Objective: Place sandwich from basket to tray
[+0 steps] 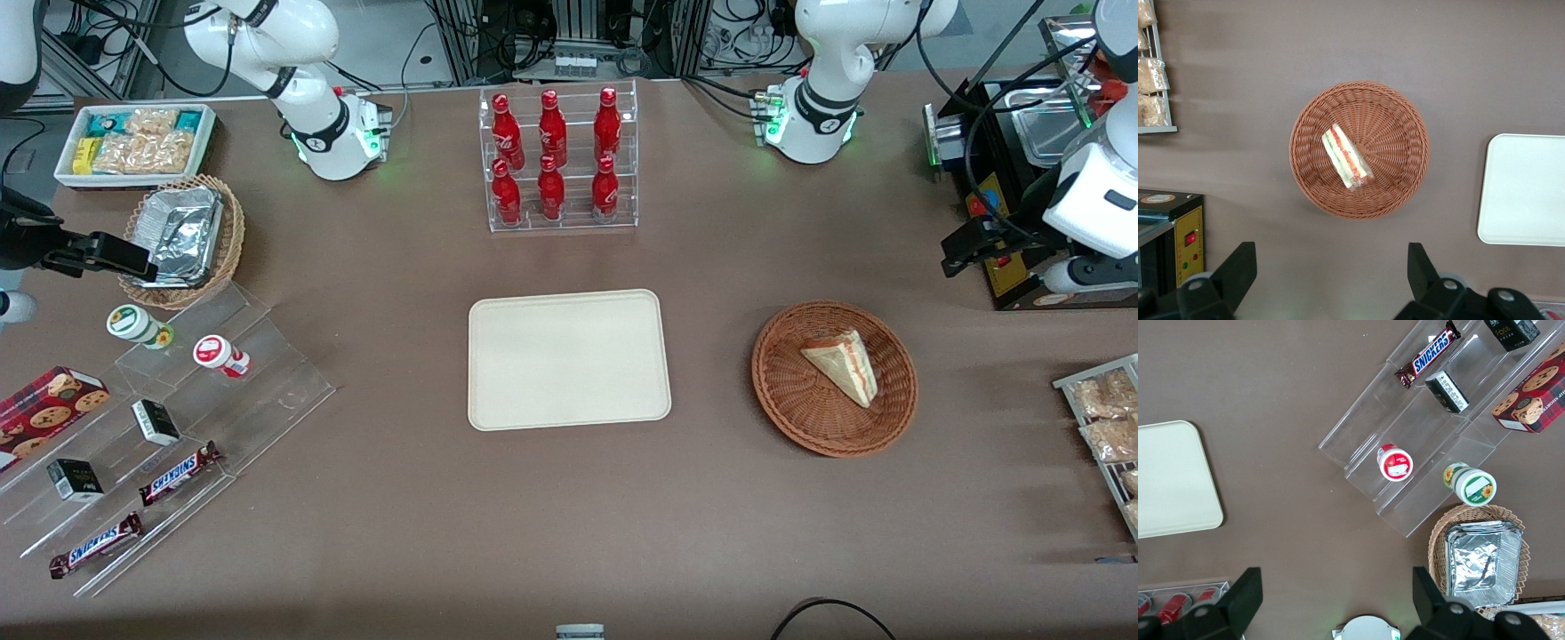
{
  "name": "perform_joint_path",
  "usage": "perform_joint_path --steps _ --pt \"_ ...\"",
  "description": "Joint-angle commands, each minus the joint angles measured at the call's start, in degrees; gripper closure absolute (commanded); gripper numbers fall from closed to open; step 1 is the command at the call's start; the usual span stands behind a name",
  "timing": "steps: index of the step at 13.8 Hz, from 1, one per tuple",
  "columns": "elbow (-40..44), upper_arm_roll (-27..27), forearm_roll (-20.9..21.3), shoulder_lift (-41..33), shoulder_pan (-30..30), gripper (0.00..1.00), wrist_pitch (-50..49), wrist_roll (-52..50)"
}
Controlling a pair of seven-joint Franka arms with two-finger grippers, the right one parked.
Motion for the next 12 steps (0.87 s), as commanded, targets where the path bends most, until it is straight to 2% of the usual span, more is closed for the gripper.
perform_joint_path --steps 1,4,8,9,12 --pt "0.75 0.02 0.73 -0.32 0.18 0.00 -2.19 2.50" --pt "-0.30 -0.15 0.91 1.69 0.00 0.00 -0.10 1.46" --pt "-9.16 -1.03 1.17 2.14 -0.44 0.00 9.38 -7.30" --pt "-11.71 -1.64 1.87 2.14 -0.44 0.00 12.45 -10.63" --pt "-18.83 -4.80 7.48 2.58 -0.44 0.00 20.03 -24.51"
